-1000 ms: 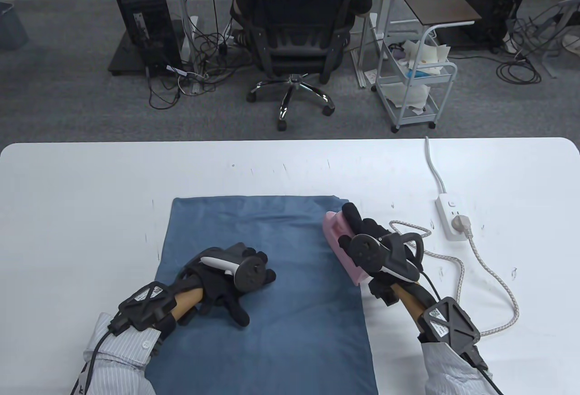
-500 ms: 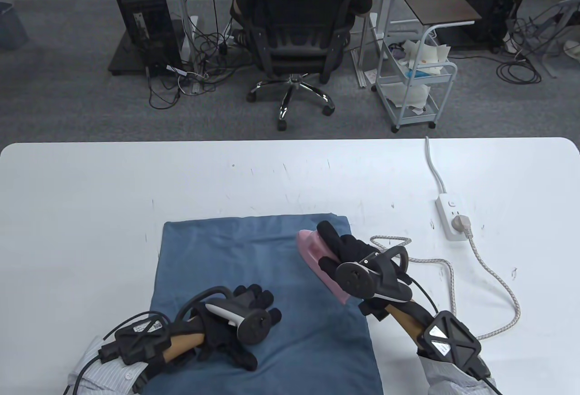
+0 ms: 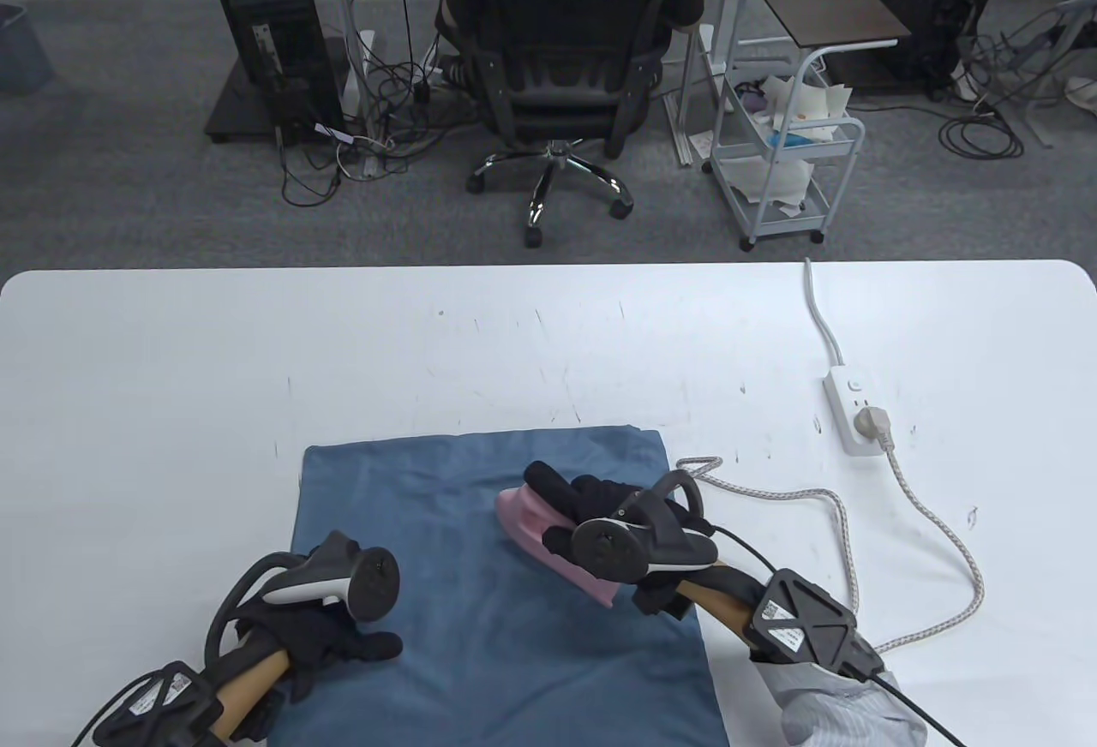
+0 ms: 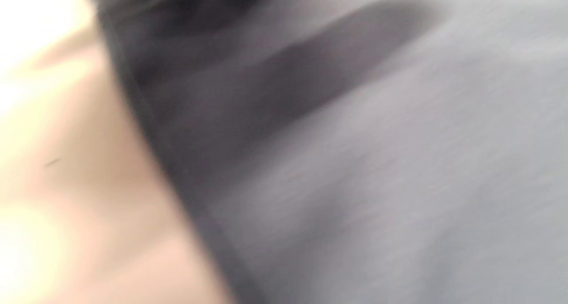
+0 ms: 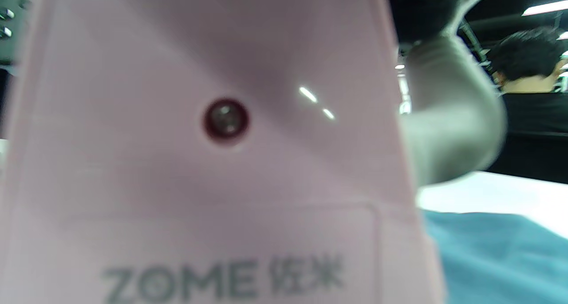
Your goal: Iron pillowcase with electric iron on table
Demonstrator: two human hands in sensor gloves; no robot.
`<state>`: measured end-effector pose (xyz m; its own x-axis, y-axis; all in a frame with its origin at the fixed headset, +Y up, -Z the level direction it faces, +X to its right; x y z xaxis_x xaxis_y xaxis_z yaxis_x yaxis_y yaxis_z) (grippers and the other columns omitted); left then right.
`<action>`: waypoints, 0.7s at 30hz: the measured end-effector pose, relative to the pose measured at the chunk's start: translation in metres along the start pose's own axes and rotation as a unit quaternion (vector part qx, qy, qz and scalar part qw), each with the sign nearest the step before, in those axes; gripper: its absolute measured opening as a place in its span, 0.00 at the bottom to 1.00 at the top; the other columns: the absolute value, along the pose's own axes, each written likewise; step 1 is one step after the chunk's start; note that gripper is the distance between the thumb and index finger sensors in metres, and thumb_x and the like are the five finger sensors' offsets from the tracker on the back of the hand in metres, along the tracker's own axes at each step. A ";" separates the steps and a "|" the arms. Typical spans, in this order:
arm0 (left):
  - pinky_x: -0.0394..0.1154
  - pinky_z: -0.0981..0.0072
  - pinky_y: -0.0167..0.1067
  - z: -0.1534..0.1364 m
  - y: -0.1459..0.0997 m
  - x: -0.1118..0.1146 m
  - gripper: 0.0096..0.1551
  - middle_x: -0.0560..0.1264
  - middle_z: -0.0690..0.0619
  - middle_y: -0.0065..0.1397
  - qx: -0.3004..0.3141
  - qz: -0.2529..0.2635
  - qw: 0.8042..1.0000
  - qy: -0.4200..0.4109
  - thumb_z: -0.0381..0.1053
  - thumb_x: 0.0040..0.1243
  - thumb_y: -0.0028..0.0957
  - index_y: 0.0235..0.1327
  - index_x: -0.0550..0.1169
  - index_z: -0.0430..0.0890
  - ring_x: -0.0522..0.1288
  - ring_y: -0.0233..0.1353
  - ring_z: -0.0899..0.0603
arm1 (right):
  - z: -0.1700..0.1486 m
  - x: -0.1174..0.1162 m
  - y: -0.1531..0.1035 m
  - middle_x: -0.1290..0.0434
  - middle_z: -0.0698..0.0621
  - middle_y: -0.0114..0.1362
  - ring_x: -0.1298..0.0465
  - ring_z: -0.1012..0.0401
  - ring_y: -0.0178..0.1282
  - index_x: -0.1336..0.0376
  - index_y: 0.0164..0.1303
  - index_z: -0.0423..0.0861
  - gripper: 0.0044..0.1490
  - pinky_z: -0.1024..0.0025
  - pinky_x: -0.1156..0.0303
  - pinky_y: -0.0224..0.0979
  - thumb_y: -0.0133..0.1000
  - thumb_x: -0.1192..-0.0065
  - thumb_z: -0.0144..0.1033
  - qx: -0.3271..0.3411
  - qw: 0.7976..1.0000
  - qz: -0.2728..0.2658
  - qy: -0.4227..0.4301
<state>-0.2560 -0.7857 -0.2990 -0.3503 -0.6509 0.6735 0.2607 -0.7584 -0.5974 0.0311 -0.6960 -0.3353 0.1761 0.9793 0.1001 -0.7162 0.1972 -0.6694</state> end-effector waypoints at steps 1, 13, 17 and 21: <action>0.39 0.28 0.72 -0.004 0.006 0.003 0.66 0.28 0.23 0.79 0.008 -0.012 1.000 -0.002 0.74 0.34 0.51 0.78 0.29 0.32 0.35 0.78 0.18 | 0.003 -0.004 0.006 0.23 0.44 0.55 0.21 0.60 0.37 0.53 0.83 0.40 0.45 0.68 0.22 0.43 0.60 0.47 0.50 0.008 1.000 0.009 0.007; 0.33 0.28 0.70 -0.006 0.008 0.016 0.72 0.21 0.23 0.75 -0.002 0.014 1.000 0.000 0.75 0.41 0.45 0.72 0.23 0.32 0.27 0.75 0.18 | -0.009 -0.037 0.064 0.23 0.45 0.55 0.21 0.60 0.37 0.53 0.82 0.43 0.44 0.68 0.21 0.44 0.60 0.47 0.50 -0.014 0.998 0.062 0.024; 0.34 0.28 0.70 -0.005 0.009 0.014 0.73 0.22 0.23 0.75 0.003 0.015 1.000 -0.018 0.74 0.44 0.45 0.74 0.25 0.31 0.28 0.75 0.17 | -0.049 -0.040 0.076 0.23 0.45 0.55 0.21 0.60 0.37 0.52 0.82 0.45 0.44 0.67 0.21 0.44 0.59 0.45 0.50 -0.086 0.995 0.053 -0.014; 0.35 0.28 0.70 -0.006 0.009 0.015 0.73 0.22 0.23 0.76 0.007 0.030 0.999 -0.018 0.74 0.44 0.45 0.74 0.25 0.31 0.29 0.75 0.17 | -0.083 -0.040 0.077 0.24 0.44 0.56 0.22 0.58 0.39 0.54 0.82 0.43 0.45 0.65 0.22 0.46 0.59 0.44 0.49 -0.157 0.987 0.046 -0.005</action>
<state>-0.2645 -0.8018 -0.2968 -0.3009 -0.6954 0.6526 0.2920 -0.7186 -0.6311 0.0251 -0.7241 -0.4520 0.1117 0.9931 0.0348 -0.4840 0.0850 -0.8709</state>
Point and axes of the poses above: the tracker on the back of each hand, its own z axis roughly to the thumb side, its own y axis roughly from the wrist to the fingertips, x = y × z, the point moved 1 cm from there along y, roughly from the wrist to the fingertips
